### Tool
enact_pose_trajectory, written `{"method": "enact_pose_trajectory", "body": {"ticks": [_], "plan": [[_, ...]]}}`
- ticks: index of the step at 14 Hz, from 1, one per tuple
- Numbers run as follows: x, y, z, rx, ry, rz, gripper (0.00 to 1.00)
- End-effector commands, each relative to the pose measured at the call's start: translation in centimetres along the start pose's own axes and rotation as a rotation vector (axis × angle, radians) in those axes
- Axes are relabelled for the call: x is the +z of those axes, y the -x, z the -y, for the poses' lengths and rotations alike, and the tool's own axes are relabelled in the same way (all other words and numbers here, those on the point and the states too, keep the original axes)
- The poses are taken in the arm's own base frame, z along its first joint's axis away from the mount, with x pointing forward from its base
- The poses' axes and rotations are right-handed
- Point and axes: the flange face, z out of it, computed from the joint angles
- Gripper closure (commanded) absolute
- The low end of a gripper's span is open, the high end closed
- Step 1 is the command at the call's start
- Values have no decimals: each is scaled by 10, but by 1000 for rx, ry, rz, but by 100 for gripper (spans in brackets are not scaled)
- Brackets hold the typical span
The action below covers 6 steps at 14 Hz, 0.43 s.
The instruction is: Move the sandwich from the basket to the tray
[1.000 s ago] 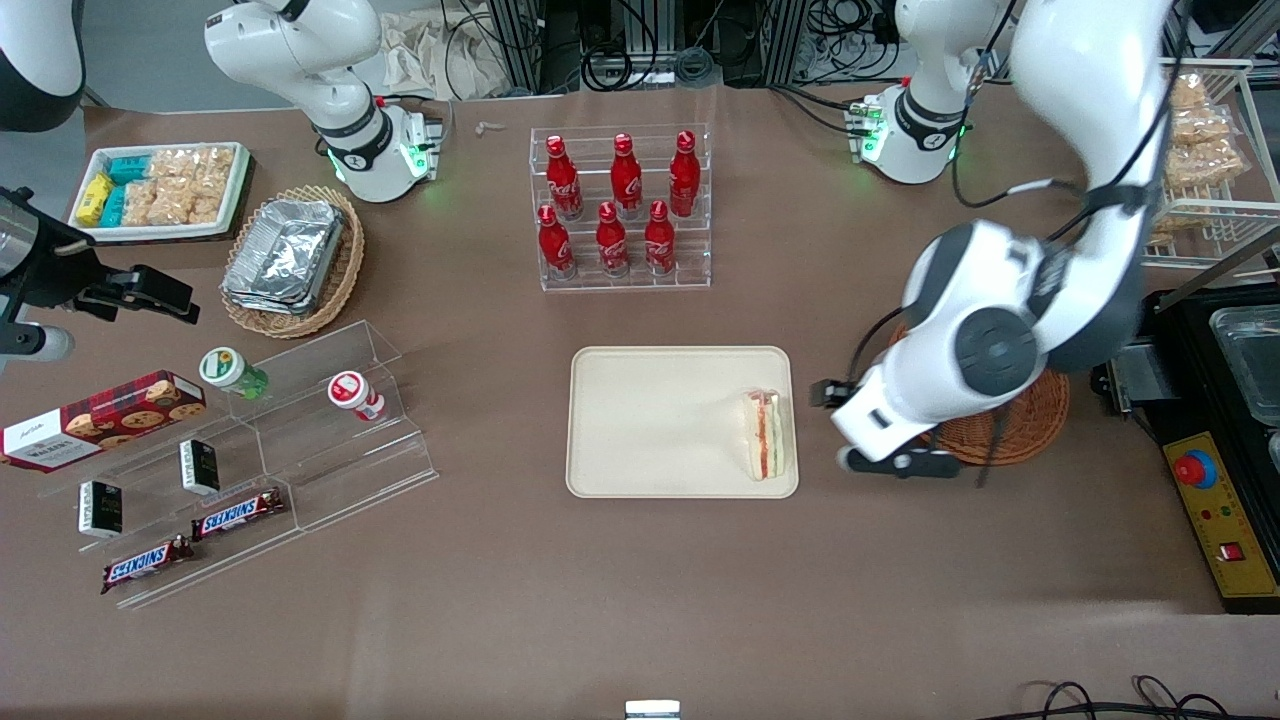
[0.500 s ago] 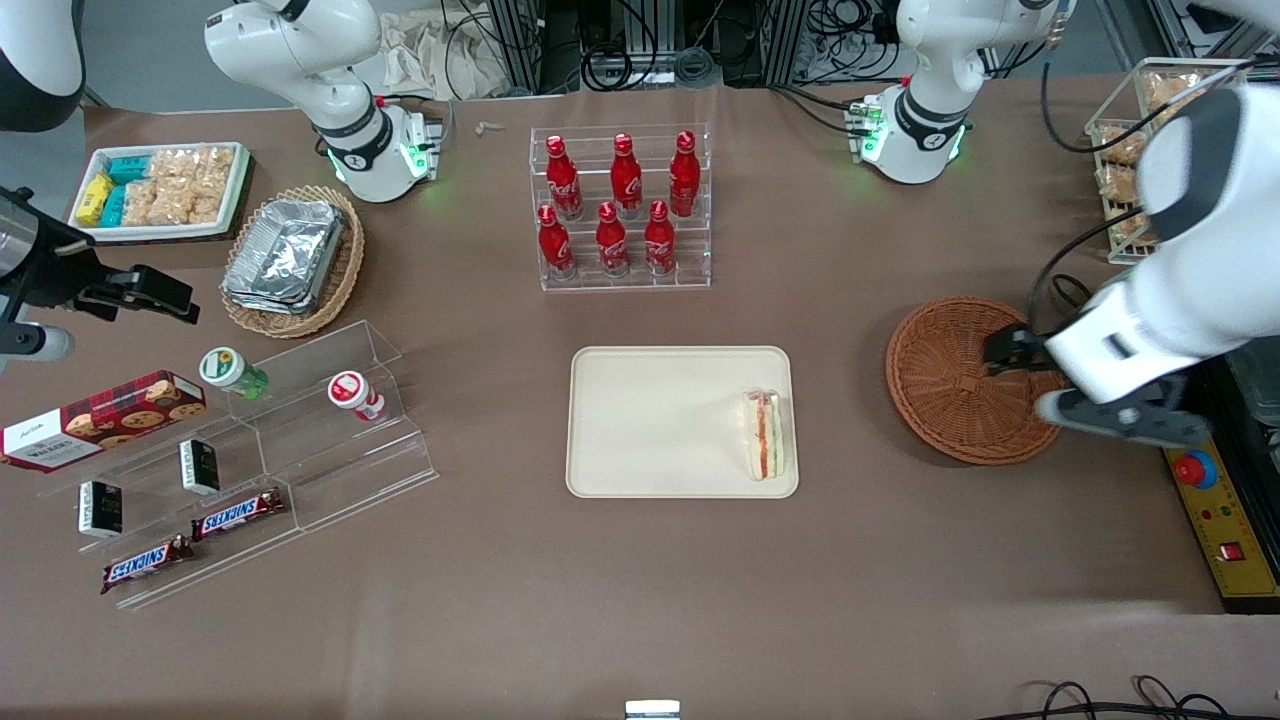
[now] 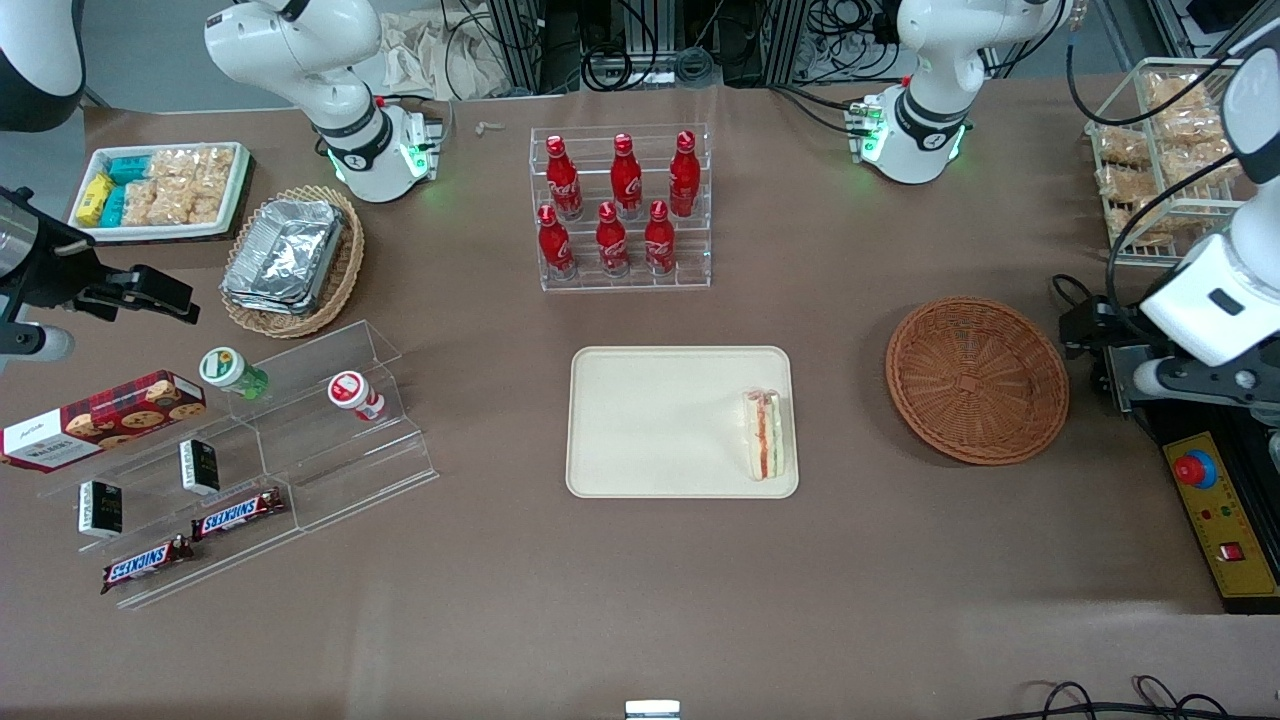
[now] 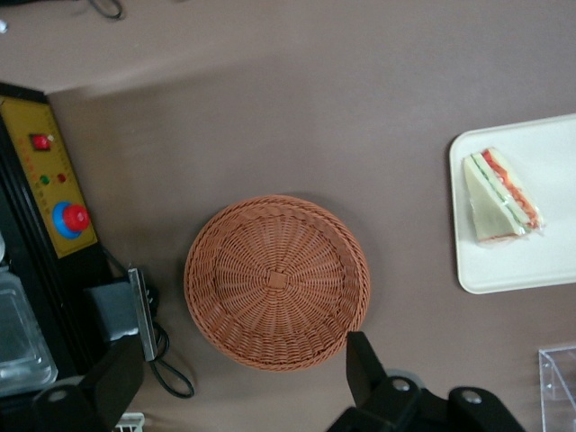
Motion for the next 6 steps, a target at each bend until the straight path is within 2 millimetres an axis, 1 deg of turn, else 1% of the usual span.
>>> {"method": "enact_pose_trajectory", "body": {"ticks": [1, 6], "plan": [[-6, 0, 4, -98, -7, 5, 0], [-4, -1, 5, -103, -5, 8, 0]]}}
